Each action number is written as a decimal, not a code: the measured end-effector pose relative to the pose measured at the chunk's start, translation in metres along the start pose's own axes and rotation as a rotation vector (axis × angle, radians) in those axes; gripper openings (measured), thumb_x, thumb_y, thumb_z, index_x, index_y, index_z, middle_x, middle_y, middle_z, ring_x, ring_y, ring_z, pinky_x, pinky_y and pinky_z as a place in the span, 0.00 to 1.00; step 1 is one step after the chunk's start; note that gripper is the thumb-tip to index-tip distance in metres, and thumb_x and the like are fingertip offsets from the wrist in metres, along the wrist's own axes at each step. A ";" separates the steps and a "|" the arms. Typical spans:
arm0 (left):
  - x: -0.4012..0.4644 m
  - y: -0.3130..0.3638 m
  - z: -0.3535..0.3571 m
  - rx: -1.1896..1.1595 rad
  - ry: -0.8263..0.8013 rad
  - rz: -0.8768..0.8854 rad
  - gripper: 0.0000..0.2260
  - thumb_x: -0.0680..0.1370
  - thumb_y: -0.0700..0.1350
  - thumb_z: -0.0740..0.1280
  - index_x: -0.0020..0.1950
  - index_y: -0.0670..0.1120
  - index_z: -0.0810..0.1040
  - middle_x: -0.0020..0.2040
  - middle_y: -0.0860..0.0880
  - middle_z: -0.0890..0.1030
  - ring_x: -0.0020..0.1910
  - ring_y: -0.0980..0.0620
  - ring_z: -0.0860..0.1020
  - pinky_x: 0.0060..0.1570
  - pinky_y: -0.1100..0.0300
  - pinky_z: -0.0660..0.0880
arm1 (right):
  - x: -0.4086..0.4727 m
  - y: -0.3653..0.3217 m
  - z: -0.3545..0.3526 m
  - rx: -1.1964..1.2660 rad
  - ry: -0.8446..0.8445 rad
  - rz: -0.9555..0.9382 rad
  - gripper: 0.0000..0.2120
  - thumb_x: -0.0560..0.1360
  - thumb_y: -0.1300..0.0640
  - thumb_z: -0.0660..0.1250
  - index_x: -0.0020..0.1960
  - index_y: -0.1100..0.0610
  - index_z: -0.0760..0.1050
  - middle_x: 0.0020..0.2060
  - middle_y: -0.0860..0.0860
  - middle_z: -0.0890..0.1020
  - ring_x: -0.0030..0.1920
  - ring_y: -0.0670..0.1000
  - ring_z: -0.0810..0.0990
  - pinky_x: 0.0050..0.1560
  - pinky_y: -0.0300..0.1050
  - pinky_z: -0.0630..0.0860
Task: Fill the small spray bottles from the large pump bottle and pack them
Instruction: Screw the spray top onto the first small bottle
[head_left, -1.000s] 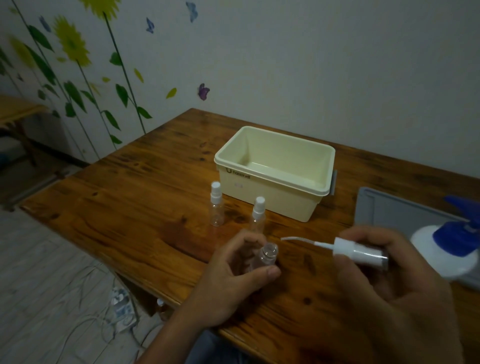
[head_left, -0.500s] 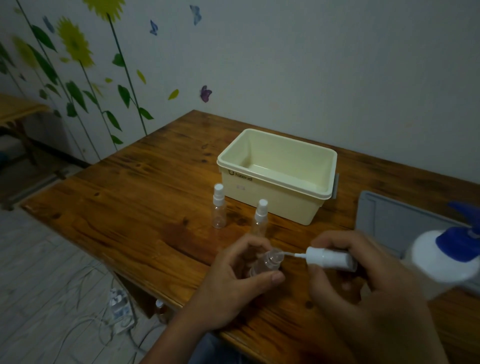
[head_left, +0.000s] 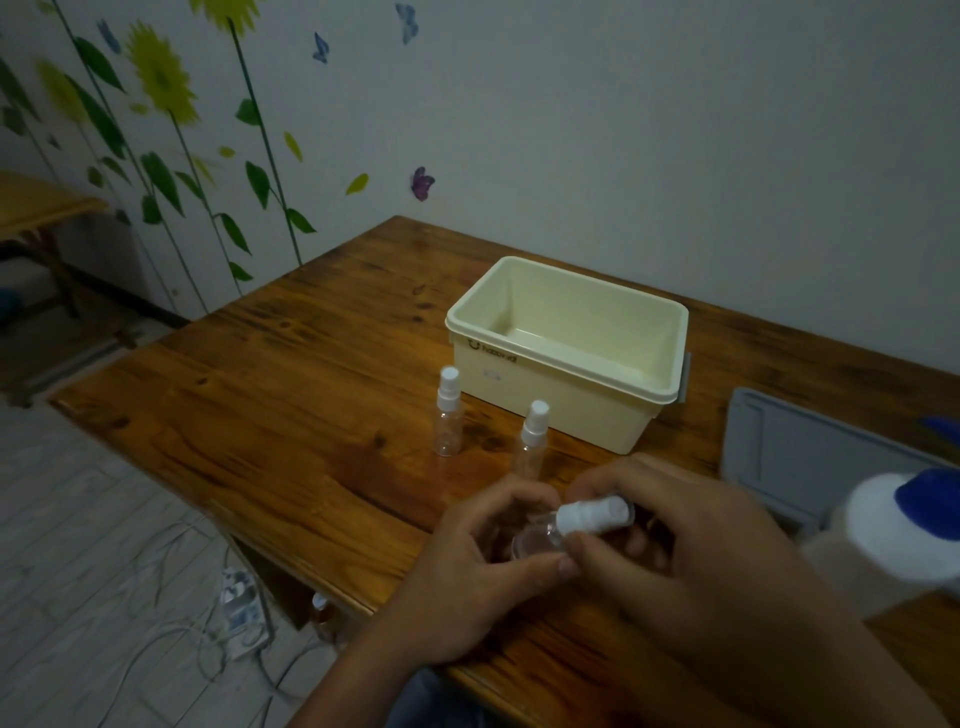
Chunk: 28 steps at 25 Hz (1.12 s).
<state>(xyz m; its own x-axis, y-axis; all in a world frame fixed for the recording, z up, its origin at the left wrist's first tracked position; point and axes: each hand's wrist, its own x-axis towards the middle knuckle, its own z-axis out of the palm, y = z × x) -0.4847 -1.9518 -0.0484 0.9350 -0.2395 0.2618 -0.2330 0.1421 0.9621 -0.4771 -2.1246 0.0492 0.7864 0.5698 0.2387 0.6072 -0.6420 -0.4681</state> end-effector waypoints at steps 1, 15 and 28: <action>0.000 0.000 0.000 0.005 -0.004 0.002 0.12 0.73 0.42 0.71 0.56 0.43 0.78 0.51 0.41 0.80 0.50 0.40 0.79 0.50 0.42 0.77 | 0.001 0.000 0.000 -0.005 -0.015 -0.009 0.13 0.68 0.39 0.57 0.48 0.41 0.73 0.38 0.37 0.76 0.47 0.40 0.73 0.44 0.32 0.73; -0.001 0.005 0.000 0.043 -0.019 -0.025 0.11 0.73 0.36 0.70 0.53 0.47 0.79 0.45 0.53 0.81 0.45 0.57 0.79 0.43 0.62 0.75 | -0.007 -0.001 0.003 0.077 0.114 0.105 0.24 0.60 0.24 0.59 0.50 0.36 0.68 0.38 0.41 0.76 0.37 0.44 0.76 0.32 0.37 0.75; -0.001 0.004 0.000 0.069 -0.013 -0.036 0.12 0.72 0.38 0.71 0.53 0.52 0.79 0.47 0.53 0.81 0.46 0.57 0.79 0.44 0.64 0.75 | -0.008 0.003 0.013 0.025 0.189 0.043 0.19 0.65 0.27 0.58 0.45 0.39 0.68 0.35 0.39 0.74 0.37 0.45 0.74 0.31 0.38 0.73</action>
<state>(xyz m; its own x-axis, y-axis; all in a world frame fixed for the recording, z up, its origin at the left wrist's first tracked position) -0.4862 -1.9506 -0.0446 0.9397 -0.2557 0.2272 -0.2172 0.0669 0.9738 -0.4834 -2.1246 0.0351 0.8202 0.4342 0.3724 0.5715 -0.6494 -0.5016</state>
